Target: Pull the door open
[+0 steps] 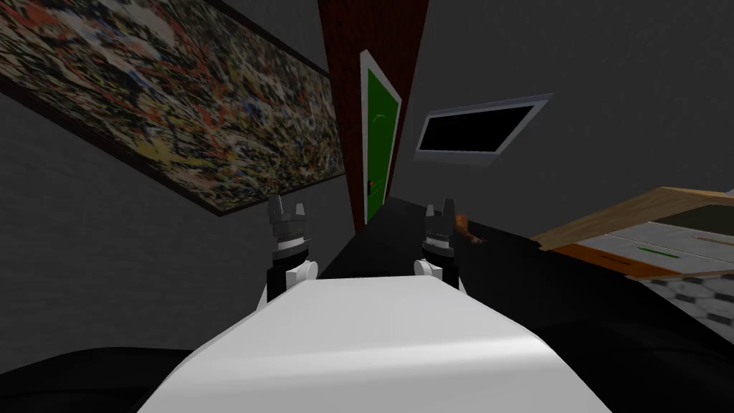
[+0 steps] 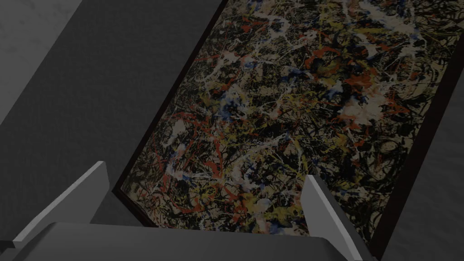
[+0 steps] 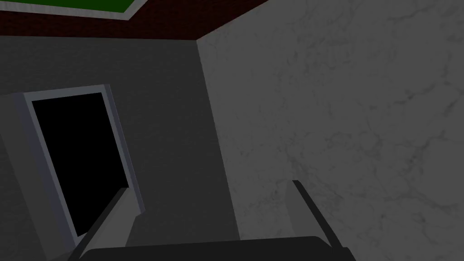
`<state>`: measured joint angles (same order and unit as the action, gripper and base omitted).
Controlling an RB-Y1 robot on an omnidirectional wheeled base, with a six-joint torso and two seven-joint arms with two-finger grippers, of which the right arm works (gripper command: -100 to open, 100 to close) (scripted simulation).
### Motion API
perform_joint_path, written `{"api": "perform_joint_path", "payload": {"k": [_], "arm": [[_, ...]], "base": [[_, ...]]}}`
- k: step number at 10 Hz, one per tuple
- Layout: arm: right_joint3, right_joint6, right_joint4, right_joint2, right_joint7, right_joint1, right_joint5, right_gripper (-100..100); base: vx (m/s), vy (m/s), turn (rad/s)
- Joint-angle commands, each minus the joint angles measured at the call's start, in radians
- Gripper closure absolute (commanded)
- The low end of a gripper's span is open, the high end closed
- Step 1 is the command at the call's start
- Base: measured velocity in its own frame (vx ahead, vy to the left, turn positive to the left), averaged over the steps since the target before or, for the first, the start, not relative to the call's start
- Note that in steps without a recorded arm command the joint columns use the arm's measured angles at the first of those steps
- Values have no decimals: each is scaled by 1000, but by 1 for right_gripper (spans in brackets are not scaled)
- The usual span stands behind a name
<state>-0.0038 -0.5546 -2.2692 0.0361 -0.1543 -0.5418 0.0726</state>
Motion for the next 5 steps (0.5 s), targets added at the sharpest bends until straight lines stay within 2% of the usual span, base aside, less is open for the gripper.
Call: {"api": "perform_joint_path", "payload": {"k": [1, 3, 5], "arm": [[-8, 0, 24, -18, -10, 12, -32, -100], [-13, 0, 41, -29, -17, 21, -53, -100], [-24, 0, 78, -49, -33, 39, -102, -100]], "base": [[-13, 8, 151], [137, -71, 88], [177, -96, 173]]}}
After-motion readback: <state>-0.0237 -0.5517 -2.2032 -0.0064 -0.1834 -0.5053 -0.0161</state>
